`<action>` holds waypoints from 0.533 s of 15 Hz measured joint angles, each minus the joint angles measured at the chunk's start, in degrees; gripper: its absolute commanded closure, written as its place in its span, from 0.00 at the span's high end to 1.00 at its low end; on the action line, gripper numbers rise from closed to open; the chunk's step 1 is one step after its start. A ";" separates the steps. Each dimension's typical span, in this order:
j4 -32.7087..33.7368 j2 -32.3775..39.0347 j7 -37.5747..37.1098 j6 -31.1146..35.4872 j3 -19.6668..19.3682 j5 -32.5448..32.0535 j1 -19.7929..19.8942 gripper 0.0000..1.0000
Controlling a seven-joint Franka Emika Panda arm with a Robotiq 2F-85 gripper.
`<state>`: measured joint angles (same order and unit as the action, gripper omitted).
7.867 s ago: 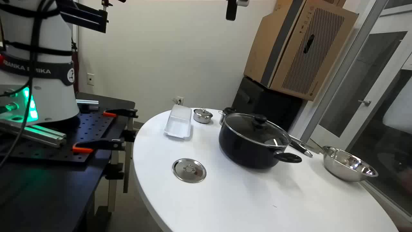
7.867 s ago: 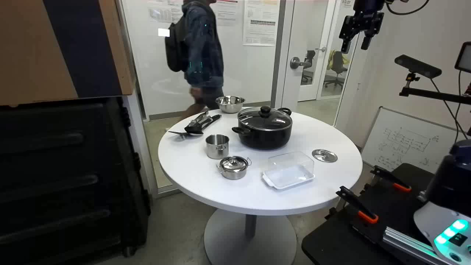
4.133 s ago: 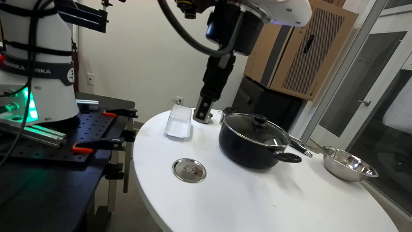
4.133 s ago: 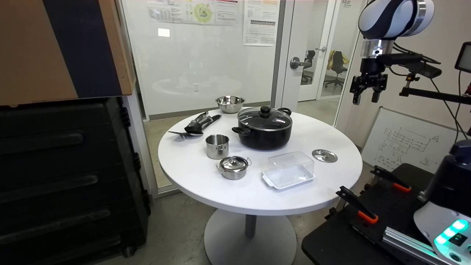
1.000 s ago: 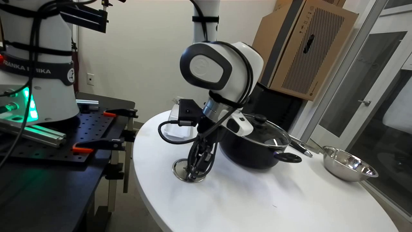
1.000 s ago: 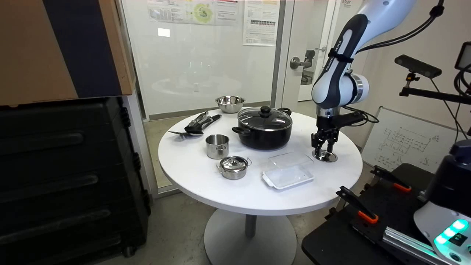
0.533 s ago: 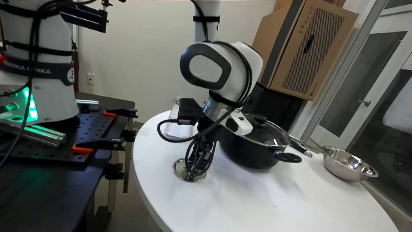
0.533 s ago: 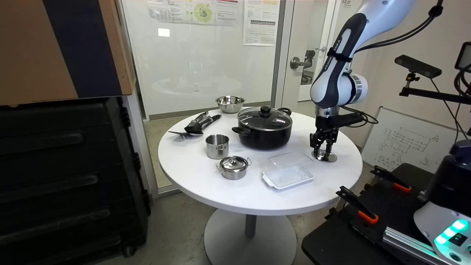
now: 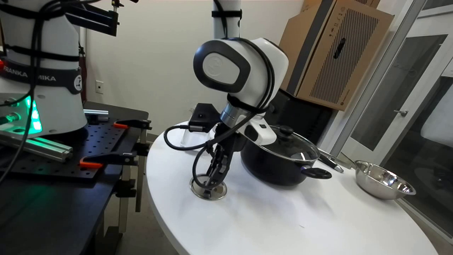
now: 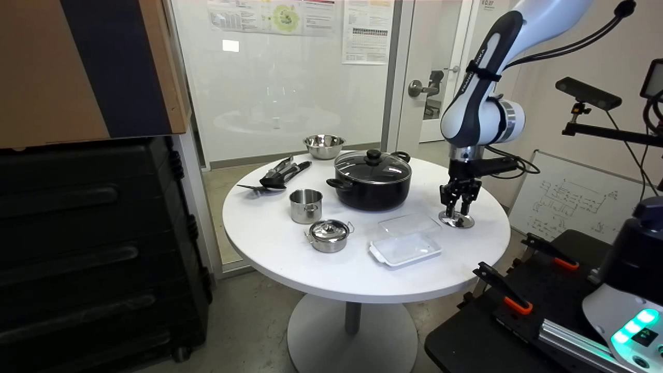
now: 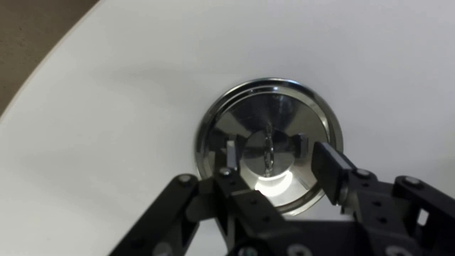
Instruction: Put the silver lid on the small pot, take the glass lid off the large pot, then put the silver lid from the smallest pot on the table
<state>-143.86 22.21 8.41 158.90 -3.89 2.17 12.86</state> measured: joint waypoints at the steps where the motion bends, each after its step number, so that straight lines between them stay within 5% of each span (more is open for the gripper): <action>1: -0.49 -0.44 0.00 0.00 0.01 0.12 0.18 0.48; 8: -1.74 -1.36 -0.03 0.41 -0.14 0.14 0.27 0.43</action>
<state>-145.61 20.85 8.39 159.31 -4.03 2.31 13.12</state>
